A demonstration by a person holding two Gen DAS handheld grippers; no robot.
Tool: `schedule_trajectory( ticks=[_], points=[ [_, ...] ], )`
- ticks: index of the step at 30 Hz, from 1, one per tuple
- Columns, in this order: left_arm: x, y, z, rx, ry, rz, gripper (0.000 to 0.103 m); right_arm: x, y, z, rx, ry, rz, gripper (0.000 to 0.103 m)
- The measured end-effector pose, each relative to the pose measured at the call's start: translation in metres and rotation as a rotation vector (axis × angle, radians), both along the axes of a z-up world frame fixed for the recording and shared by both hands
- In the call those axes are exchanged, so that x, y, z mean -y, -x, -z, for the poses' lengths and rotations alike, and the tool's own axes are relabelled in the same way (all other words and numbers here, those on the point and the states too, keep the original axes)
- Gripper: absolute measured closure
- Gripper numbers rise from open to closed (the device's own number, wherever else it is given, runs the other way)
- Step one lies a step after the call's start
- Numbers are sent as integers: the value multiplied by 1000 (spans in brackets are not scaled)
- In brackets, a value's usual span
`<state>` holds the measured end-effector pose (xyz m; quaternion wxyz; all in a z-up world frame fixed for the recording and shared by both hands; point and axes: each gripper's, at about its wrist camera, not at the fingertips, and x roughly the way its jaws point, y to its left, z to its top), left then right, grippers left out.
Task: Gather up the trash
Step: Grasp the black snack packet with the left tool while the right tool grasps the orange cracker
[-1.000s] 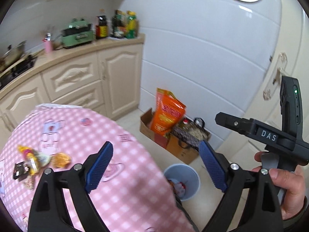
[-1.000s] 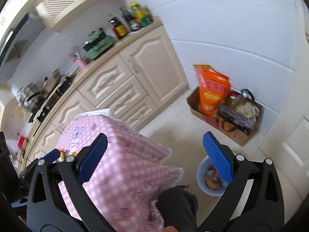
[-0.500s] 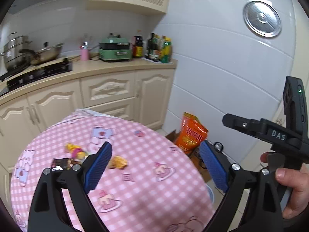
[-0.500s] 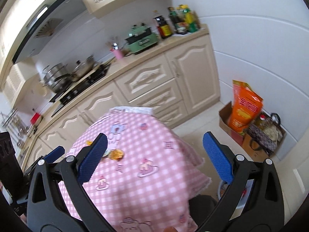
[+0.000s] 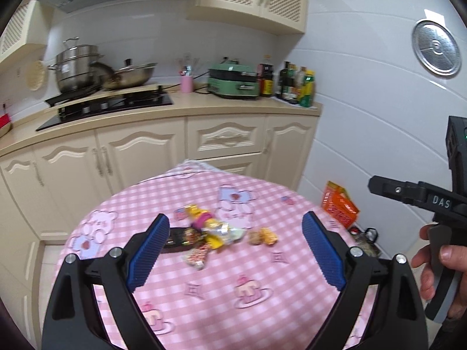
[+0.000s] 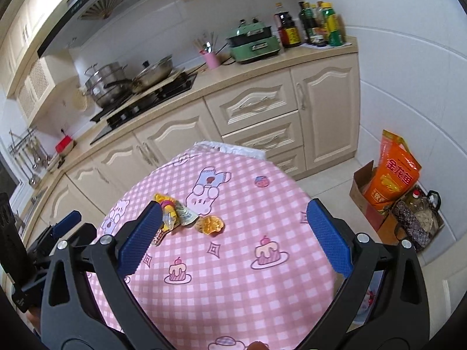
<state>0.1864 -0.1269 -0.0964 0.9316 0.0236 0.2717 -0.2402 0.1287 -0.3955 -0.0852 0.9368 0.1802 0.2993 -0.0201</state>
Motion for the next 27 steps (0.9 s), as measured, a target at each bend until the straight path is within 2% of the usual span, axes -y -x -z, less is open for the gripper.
schedule_trajectory(
  ticks=[8, 13, 20, 22, 24, 27],
  points=[
    [-36, -36, 40, -62, -60, -104, 13, -21, -27, 25, -71, 30, -49, 6],
    [-40, -70, 72, -119, -109, -110, 13, -28, -44, 44, -126, 48, -68, 6],
    [-28, -122, 117, -188, -202, -34, 13, -30, -65, 70, -191, 48, -90, 6],
    [-28, -137, 128, -230, -207, -5, 13, -31, -70, 74, -204, 48, -96, 6],
    [-29, -149, 133, -280, -177, 37, 13, -32, -76, 80, -215, 51, -100, 6],
    [-24, -155, 131, -269, -163, 84, 13, -34, -87, 90, -234, 51, -111, 6]
  ],
)
